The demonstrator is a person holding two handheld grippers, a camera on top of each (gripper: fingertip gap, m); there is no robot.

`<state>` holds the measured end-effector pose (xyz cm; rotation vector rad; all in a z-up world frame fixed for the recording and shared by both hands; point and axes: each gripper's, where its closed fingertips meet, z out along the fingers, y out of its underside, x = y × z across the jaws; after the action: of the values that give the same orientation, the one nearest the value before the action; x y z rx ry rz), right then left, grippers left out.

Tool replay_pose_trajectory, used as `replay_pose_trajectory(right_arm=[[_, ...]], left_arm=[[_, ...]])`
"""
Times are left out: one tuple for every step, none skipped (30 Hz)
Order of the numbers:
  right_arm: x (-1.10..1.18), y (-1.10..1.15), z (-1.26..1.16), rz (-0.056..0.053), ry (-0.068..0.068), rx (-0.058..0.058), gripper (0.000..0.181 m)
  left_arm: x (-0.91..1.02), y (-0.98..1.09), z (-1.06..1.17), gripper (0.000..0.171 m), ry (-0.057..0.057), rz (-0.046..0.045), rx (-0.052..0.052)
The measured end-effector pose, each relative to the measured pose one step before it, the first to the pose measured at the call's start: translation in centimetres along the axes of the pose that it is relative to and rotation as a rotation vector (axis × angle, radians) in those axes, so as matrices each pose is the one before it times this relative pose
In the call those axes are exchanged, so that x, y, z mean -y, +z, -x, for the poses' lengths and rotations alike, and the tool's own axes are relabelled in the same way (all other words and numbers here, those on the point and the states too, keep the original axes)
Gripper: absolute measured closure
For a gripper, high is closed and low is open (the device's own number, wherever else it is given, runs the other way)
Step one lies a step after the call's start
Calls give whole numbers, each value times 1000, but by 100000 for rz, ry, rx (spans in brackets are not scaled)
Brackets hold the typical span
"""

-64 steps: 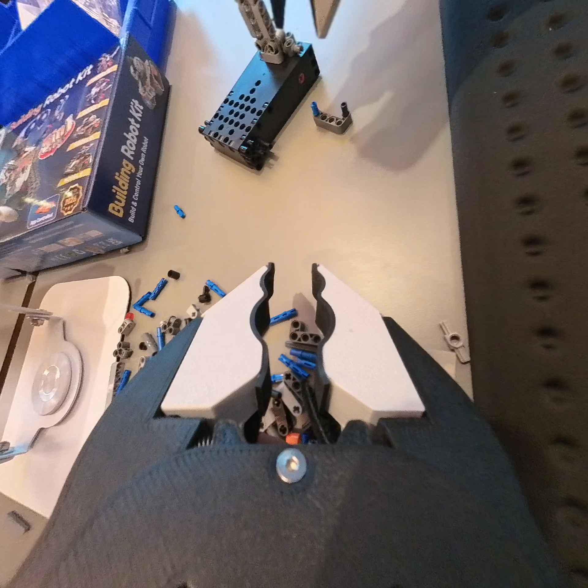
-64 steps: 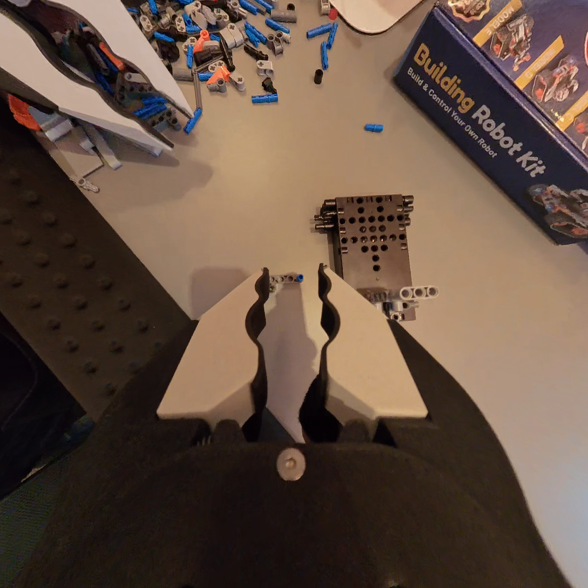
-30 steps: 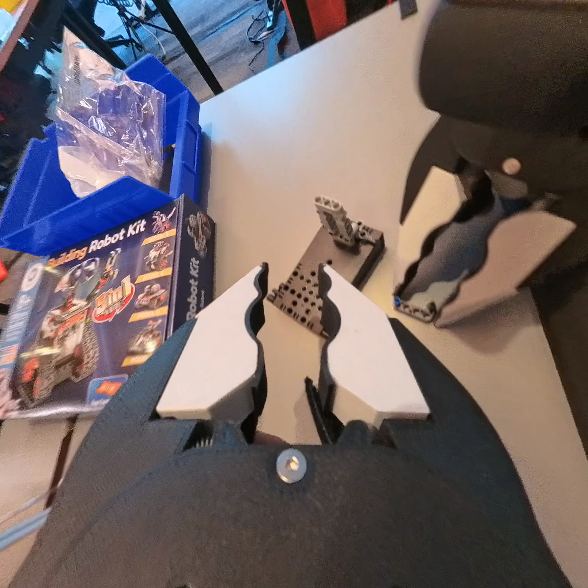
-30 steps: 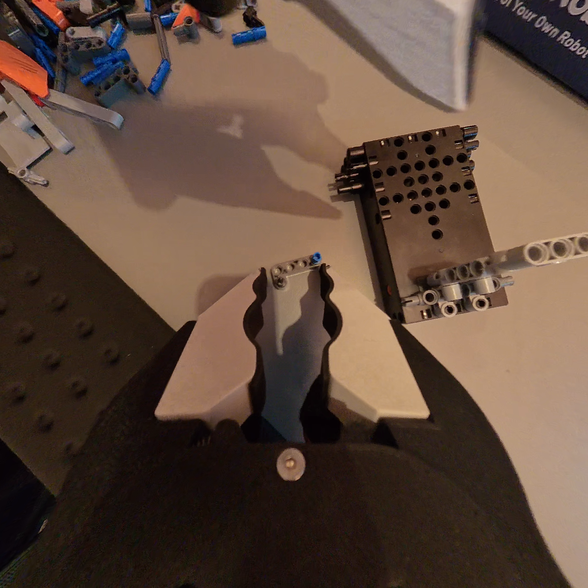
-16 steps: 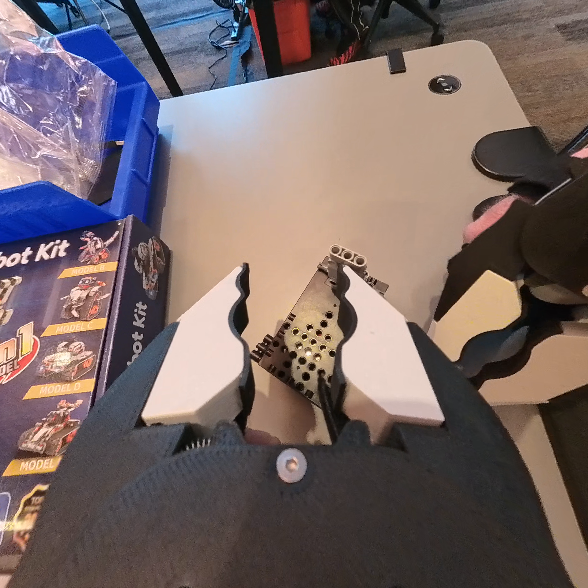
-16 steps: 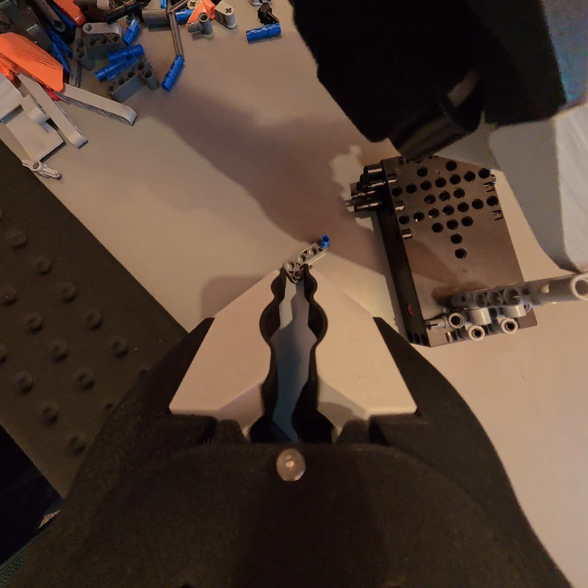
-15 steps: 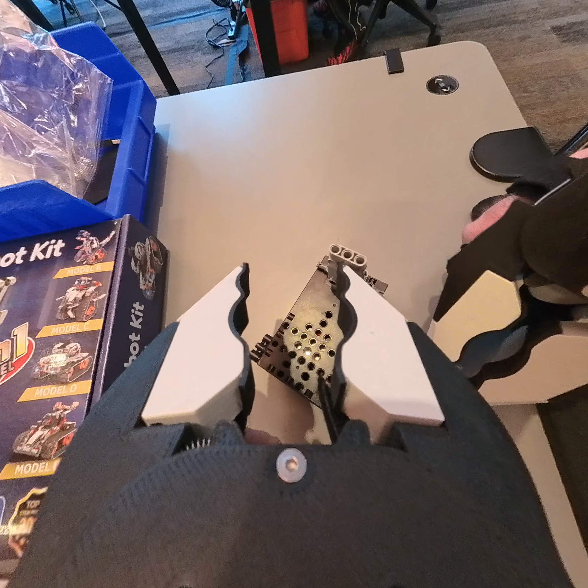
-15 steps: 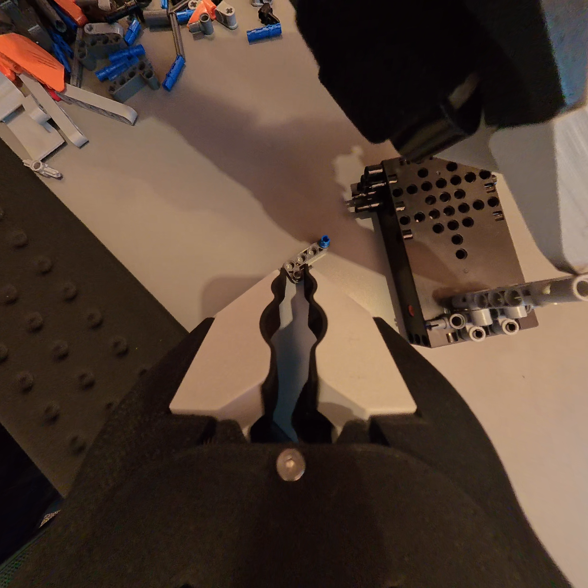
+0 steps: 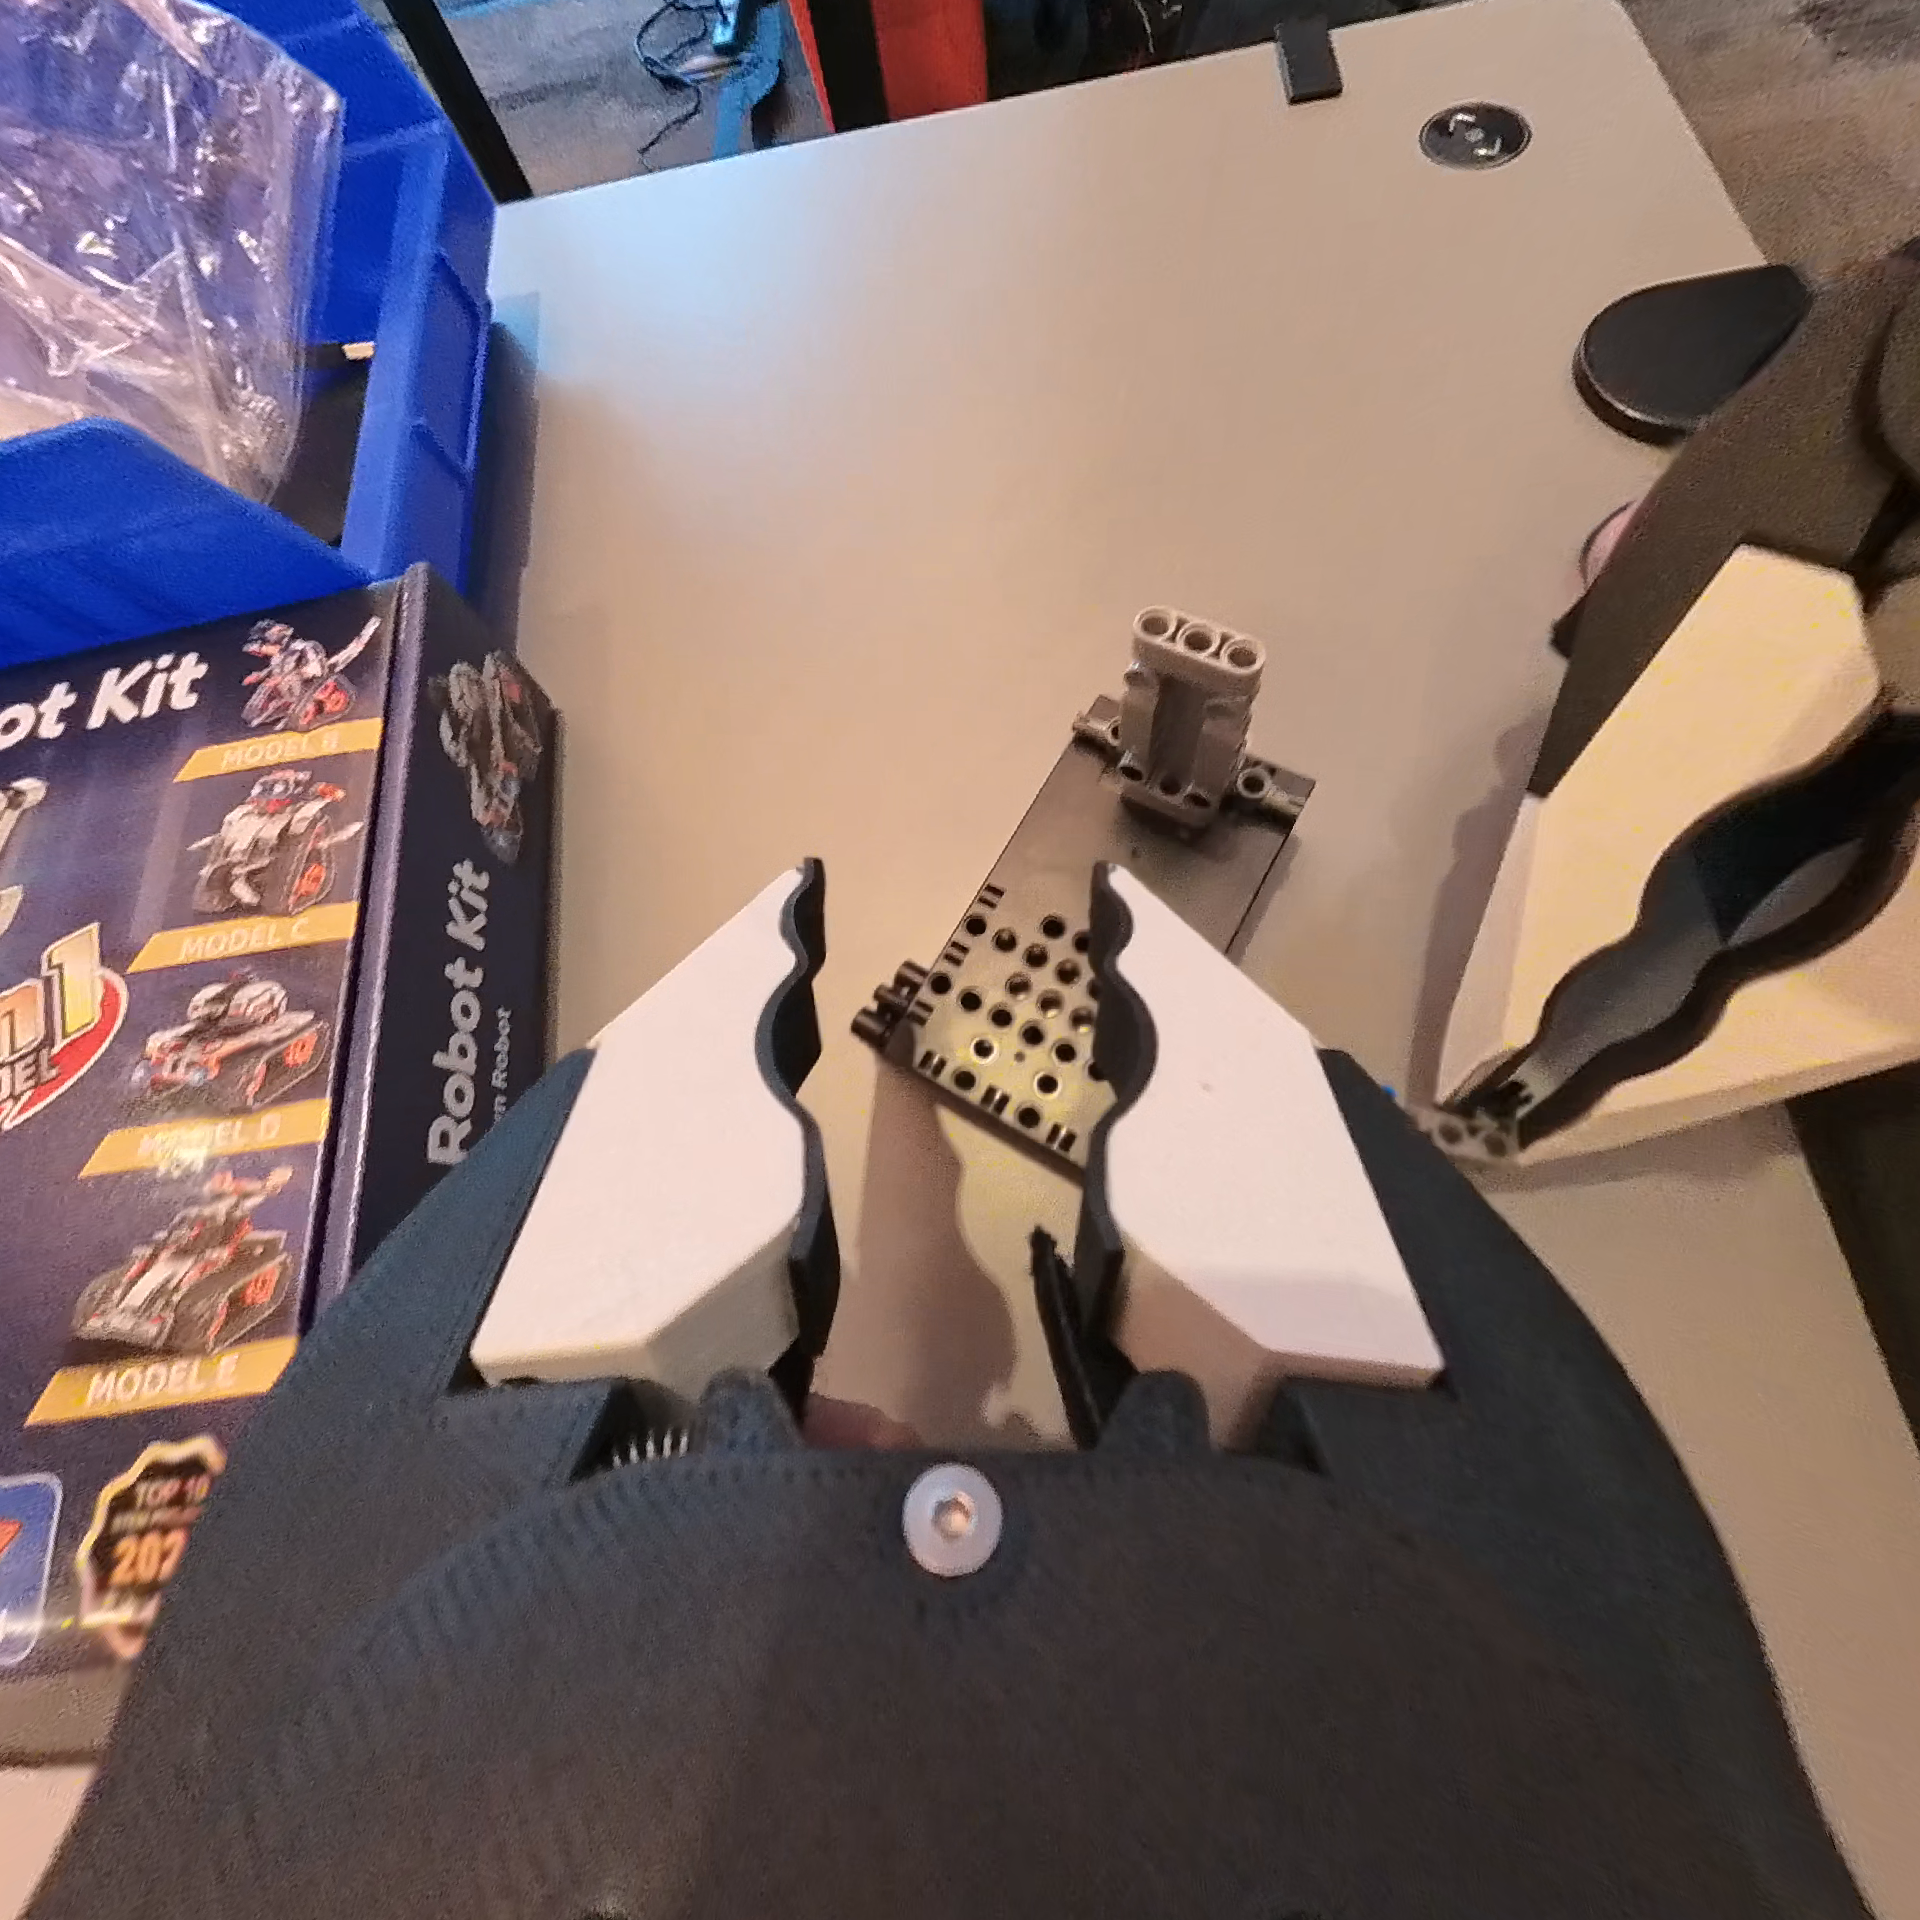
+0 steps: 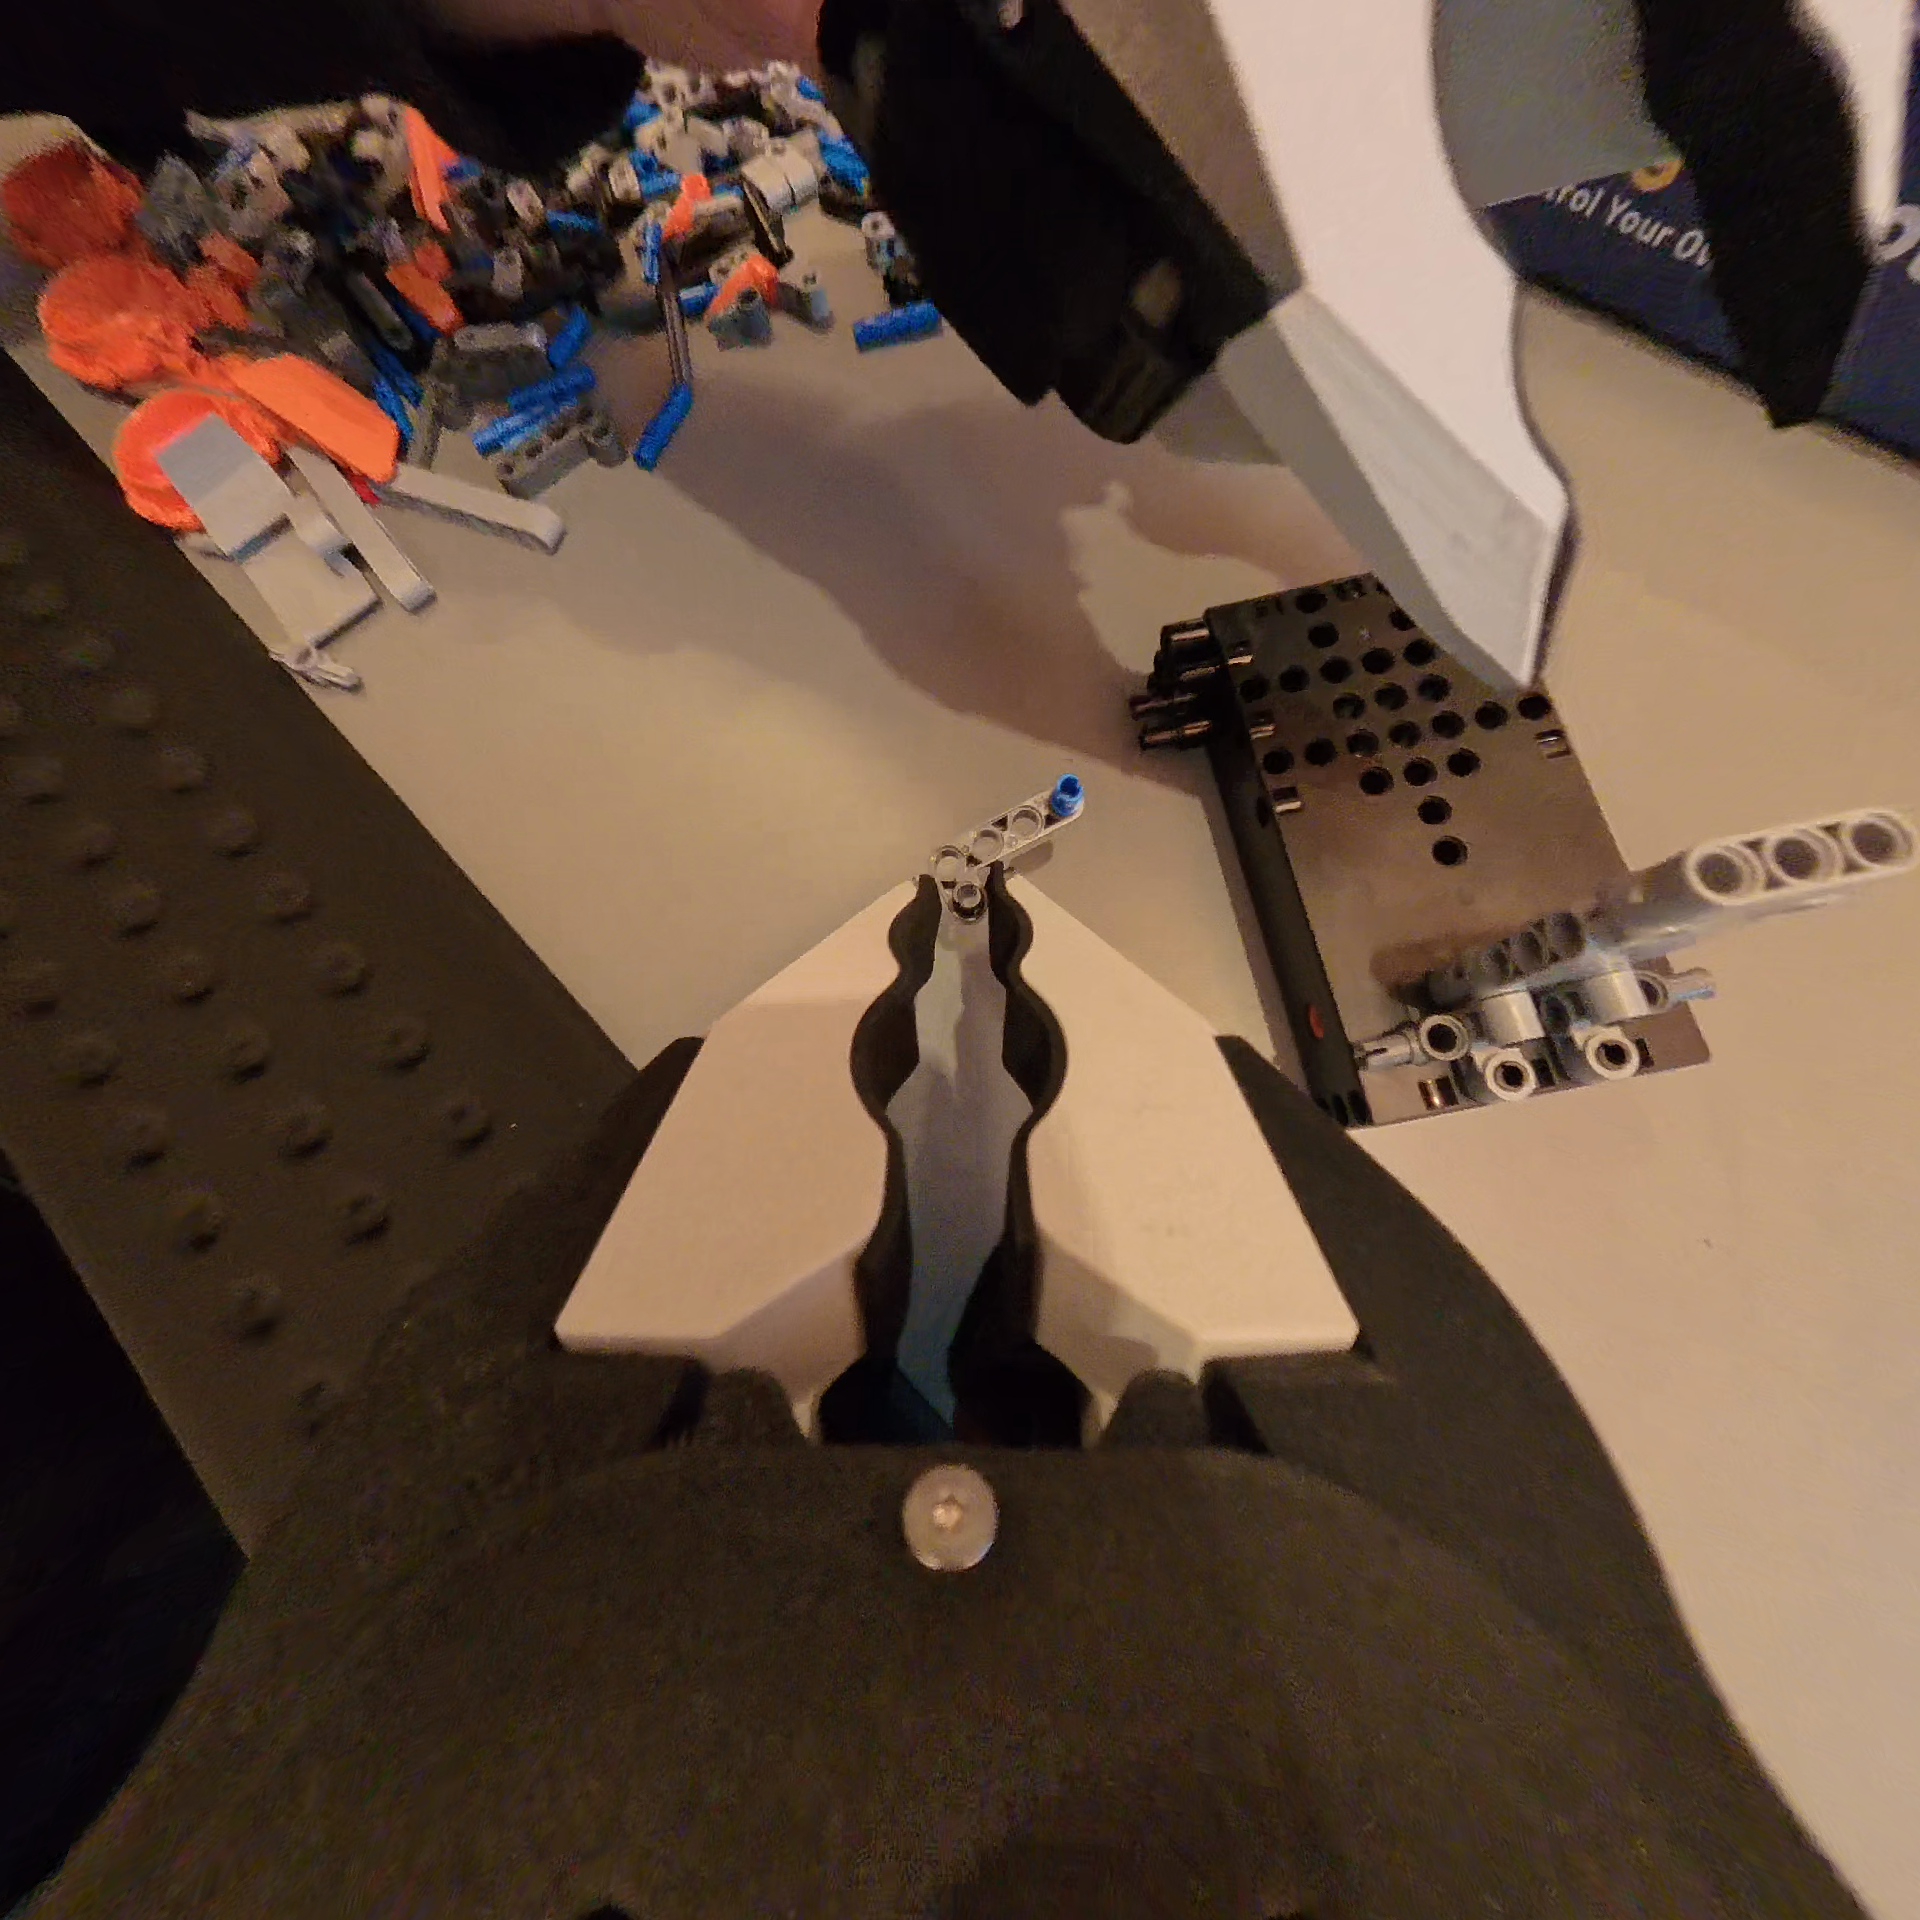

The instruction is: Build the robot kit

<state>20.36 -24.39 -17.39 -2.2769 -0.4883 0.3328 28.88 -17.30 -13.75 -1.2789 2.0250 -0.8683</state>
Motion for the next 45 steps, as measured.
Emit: replay_pose_trajectory(right_arm=[[241, -223, -1, -2100, 812, 849, 173], [332, -257, -67, -2685, 1000, 688, 173], [340, -313, -17, -2901, 1734, 1429, 173], [405, -397, -15, -3396, 1821, 1670, 173], [496, -440, -3, -3856, 1228, 1415, 173], [473, -430, -37, -3755, 758, 808, 173], [350, -348, 132, -2828, 499, 1676, 173], [311, -284, 88, -2378, -32, 882, 173], [295, -229, -86, -2217, -1035, -771, 173], [147, -150, -27, -979, -1252, -532, 173], [65, -99, -59, -359, -1270, -770, 173], [130, -73, -86, -739, -1257, -1033, 173], [186, -63, 37, -1112, -1242, -296, 173], [50, -22, 62, -177, -774, 147, 173], [-87, -2, -78, 821, -107, -426, 173], [-10, -38, -123, 54, -226, -652, 173], [103, -90, -100, -801, -4, -456, 173], [92, -102, -52, -663, 77, -319, 173], [70, -81, 56, -289, -202, -177, 173], [240, -113, 117, -1176, -535, -285, 173], [332, -98, 149, -1704, -62, -109, 173], [231, -37, 77, -1032, 654, -351, 173], [99, -8, -159, -41, 933, -1578, 173], [181, -45, -295, -672, 994, -2303, 173], [324, -31, -56, -1533, 1650, -510, 173], [159, 52, 18, -132, 1920, -101, 173], [-27, 140, -56, 1423, 1006, -881, 173], [60, 152, 35, 754, 411, -295, 173], [184, 135, 74, -172, 1580, 537, 173], [350, 95, 11, -1571, 2280, 636, 173], [330, 79, 113, -1504, 2287, 1624, 173], [167, 122, 88, -577, 1927, 1507, 173], [38, 148, -25, 294, 1383, 403, 173], [121, 117, 78, -392, 204, 415, 173], [164, 112, 225, -578, 189, 1237, 173], [110, 142, 237, -340, 537, 1341, 173], [64, 157, 140, -3, 371, 716, 173], [1, 141, 60, 386, -112, 117, 173], [11, 139, 53, 256, -238, 16, 173], [67, 96, 33, -225, -167, -46, 173], [117, 69, -71, -518, -733, -945, 173], [17, 75, -70, 228, -1015, -978, 173], [-6, 104, 23, 402, -1024, -397, 173], [8, 120, 59, 343, -870, -253, 173], [21, 120, -28, 168, -1161, -1003, 173]], left_arm=[[-247, -281, 130, 123, -537, 85, -74], [-225, -356, 116, 123, -559, 20, -228], [-156, -452, 263, 123, -169, -431, 750], [-132, -529, 224, 124, 15, -568, 641], [-110, -584, 68, 125, 31, -894, -166], [-102, -612, -5, 126, 323, -1111, -151], [-165, -597, 93, 127, 579, -647, 750], [-204, -536, 47, 128, 851, -242, 626], [-166, -459, -83, 129, 1120, -307, -18], [-133, -371, -159, 131, 1512, -446, -189], [-179, -245, -197, 131, 1471, 226, -277], [-142, -165, -324, 131, 1650, 523, -775], [24, -134, -427, 132, 2381, -279, -918], [112, -89, -415, 132, 2821, -591, -524], [37, 14, -353, 132, 3118, 376, -62], [20, 81, -324, 133, 2931, 745, -117], [211, 98, -452, 133, 1863, -336, -1177], [345, 113, -519, 133, 426, -1149, -1860], [269, 152, -436, 133, -435, -566, -1635], [302, 136, -464, 133, -997, -726, -1962], [514, 71, -581, 133, -1313, -2172, -2510], [581, 3, -635, 133, -1180, -2573, -2681], [577, -63, -569, 133, -274, -2528, -2023], [448, -88, -338, 134, 890, -1789, -57], [303, -88, -179, 136, 2565, -866, 1602], [178, -106, 31, 135, 4725, 56, 3796], [140, -172, 340, 134, 7572, 739, 6914], [196, -220, 68, 136, 9237, 599, 5677], [217, -190, -223, 136, 8068, 818, 3380], [98, -133, -124, 136, 5671, 1603, 2975], [25, -96, -104, 137, 3577, 1572, 2023], [32, -123, -39, 138, 2427, 913, 1877], [64, -147, 42, 140, 2003, 230, 2010], [9, -130, 14, 142, 1712, 161, 1484], [-96, -83, -68, 144, 786, 537, 444], [-229, -12, 23, 146, -281, 1038, 662], [-316, 11, 131, 148, -564, 1234, 1266], [-171, -34, -2, 148, -210, 210, 365], [-51, -94, -91, 150, -300, -356, -269], [-159, -95, 115, 150, -558, 376, 864], [-208, -82, 139, 150, -782, 543, 886], [-156, -92, 46, 150, -1168, 25, 61], [-152, -111, -7, 150, -1263, -93, -248], [-223, -114, 40, 149, -733, 325, 232], [-239, -120, 100, 150, -238, 510, 759]])
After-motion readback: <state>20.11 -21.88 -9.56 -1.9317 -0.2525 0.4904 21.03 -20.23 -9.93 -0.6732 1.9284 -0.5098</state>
